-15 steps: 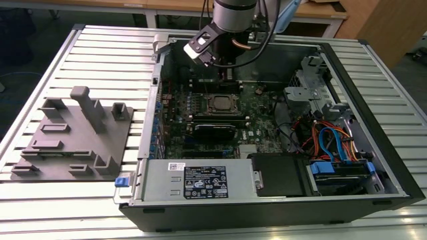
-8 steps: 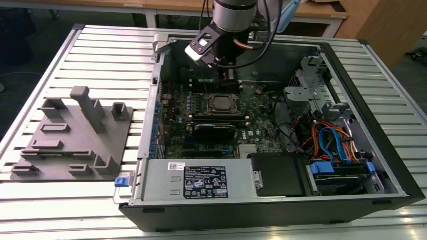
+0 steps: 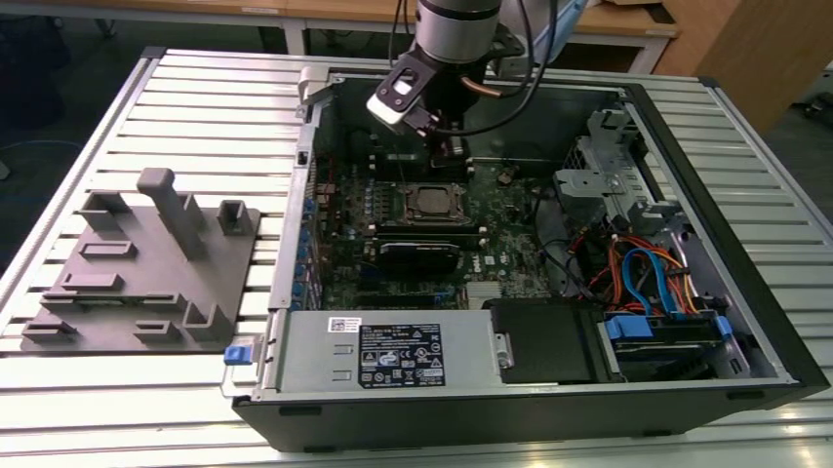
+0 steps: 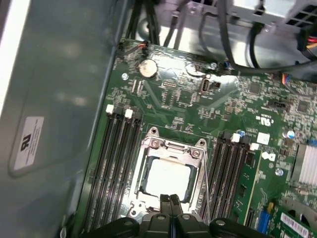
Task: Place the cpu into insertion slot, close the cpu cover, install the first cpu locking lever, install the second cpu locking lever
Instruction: 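Install the first cpu locking lever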
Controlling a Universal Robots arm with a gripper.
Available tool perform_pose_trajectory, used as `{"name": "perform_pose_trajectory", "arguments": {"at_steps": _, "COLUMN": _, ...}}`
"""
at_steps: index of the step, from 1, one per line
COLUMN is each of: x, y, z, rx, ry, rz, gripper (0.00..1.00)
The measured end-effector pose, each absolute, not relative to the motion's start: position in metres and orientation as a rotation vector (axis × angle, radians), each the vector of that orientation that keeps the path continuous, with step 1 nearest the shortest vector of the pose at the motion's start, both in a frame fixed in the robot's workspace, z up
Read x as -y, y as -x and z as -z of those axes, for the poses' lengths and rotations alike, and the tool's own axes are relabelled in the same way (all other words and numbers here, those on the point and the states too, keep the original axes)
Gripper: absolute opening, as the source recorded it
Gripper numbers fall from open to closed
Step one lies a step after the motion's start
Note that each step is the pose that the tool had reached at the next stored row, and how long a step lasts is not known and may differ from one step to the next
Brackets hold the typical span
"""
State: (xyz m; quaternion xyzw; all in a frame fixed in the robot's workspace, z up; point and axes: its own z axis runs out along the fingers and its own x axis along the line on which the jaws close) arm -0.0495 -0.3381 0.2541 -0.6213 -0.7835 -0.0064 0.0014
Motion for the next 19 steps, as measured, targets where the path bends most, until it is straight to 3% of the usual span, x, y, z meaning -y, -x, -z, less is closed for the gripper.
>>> {"name": "perform_pose_trajectory", "arguments": {"at_steps": 19, "x": 0.3385, "y": 0.0497, "z": -0.2541, "rx": 2.527, "ry": 1.861, "rz": 0.020, "gripper": 0.10}}
